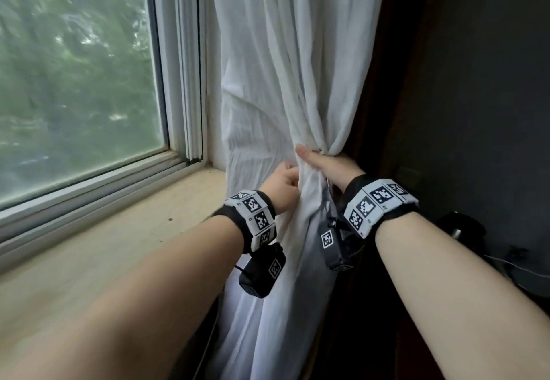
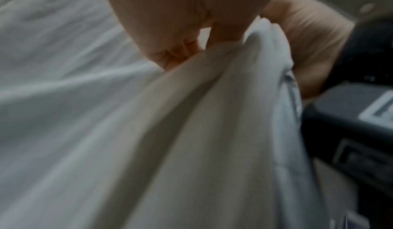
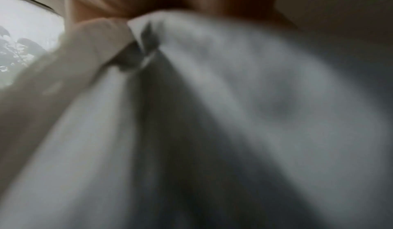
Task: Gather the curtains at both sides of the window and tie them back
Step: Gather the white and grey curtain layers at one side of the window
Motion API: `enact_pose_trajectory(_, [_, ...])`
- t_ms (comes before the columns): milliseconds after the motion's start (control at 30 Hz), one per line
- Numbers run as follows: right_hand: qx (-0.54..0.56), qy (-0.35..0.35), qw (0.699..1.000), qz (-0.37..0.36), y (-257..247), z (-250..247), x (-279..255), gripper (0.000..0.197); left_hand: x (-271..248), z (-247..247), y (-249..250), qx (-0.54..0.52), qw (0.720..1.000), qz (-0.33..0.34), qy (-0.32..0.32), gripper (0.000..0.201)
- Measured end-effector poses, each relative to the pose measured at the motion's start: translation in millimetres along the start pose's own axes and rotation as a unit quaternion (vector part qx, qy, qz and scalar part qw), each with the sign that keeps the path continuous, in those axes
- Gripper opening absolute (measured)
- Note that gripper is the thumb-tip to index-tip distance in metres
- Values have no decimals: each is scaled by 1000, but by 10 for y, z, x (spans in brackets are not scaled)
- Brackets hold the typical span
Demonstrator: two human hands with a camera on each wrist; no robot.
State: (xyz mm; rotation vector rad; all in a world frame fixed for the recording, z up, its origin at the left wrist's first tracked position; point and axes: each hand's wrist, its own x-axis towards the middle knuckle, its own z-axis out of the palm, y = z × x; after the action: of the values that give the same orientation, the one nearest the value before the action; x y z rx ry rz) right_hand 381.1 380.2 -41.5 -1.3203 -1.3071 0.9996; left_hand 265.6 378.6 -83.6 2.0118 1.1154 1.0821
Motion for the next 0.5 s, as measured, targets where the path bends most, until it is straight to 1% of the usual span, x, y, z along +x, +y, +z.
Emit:
enact_pose_trajectory(33, [-23,10,1000,-12,-16,12,44,63,54,-25,-47,7,999,19,-26,23])
enact_pose_trajectory(100, [-92,69,993,-33,-43,30,156,46,100,-47,-102,5,997,4,-71,24])
enact_pose_trajectory(167, [-163,141,976,-35,-55,25,276,35,187,-64,-244,36,996,6,-84,30])
enact_pose_trajectory(233, [-189,183,964,-27,-35,15,381,32,260,-190,-385,83,993,-5,-82,32])
enact_pose_trajectory(267, [-194,193,962,-23,-22,7,437,32,278,-297,-416,110,992,-1,-53,33])
enact_pose_trajectory(300, [-194,198,961,-16,-12,-3,488,33,308,-408,-450,126,992,2,5,35])
enact_pose_trajectory(333, [-191,201,961,-14,-5,-14,531,35,332,-531,-465,128,988,1,89,34])
enact_pose_trajectory(367, [-191,204,960,-10,-8,-26,563,36,359,-665,-478,123,975,-17,186,34])
enact_pose_trajectory(400, [-193,206,959,-8,-15,-40,591,37,392,-775,-493,115,955,-67,265,42])
enact_pose_trajectory(433, [-198,207,958,-5,-16,-54,624,37,436,-868,-534,99,939,-125,304,56])
enact_pose_trajectory(467, [-201,209,957,-6,-12,-71,652,37,475,-946,-572,66,936,-169,303,70])
enact_pose_trajectory(500, [-203,211,956,-3,-10,-80,670,36,526,-1004,-622,21,941,-193,276,79])
